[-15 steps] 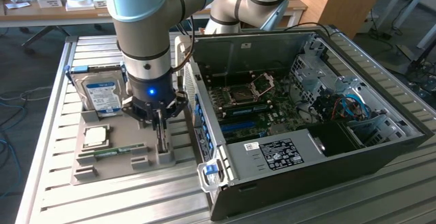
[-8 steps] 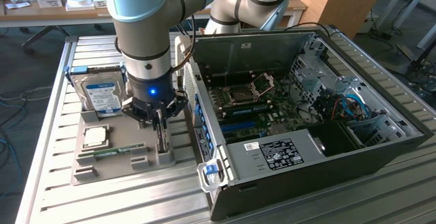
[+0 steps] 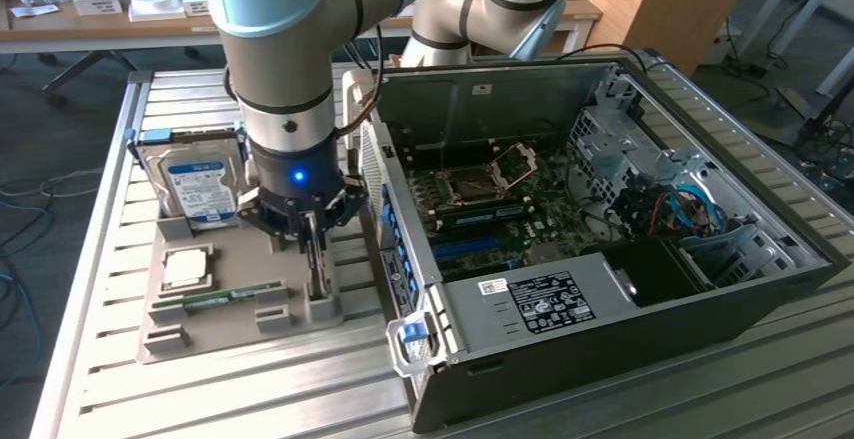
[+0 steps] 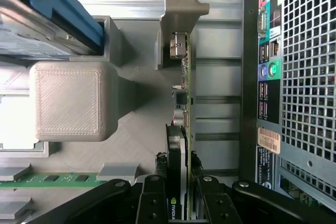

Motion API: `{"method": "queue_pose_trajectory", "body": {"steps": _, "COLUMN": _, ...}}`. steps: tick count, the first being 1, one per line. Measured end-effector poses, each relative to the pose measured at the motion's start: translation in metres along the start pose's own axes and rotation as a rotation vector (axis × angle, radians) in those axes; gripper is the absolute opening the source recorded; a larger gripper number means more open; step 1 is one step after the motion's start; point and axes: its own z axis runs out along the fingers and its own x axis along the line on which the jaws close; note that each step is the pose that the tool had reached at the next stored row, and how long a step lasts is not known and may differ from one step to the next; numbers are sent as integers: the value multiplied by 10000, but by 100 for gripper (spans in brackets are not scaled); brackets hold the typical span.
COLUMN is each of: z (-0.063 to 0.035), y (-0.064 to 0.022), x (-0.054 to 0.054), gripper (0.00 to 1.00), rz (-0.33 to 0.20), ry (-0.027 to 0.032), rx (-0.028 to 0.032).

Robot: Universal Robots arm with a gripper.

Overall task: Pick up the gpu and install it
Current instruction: 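Pick up the gpu and move the gpu toward the slot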

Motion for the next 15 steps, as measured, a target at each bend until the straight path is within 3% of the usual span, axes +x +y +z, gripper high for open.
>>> {"method": "queue_pose_trajectory", "body": {"steps": 7, "z": -148, "y": 5, "x": -3, "gripper": 27, "rz": 0, "ry": 1, "rx": 1}}
{"method": "queue_pose_trajectory", "body": {"steps": 15, "z": -167, "y": 6, "x": -4, "gripper": 27, "rz": 0, "ry": 0, "rx": 0}}
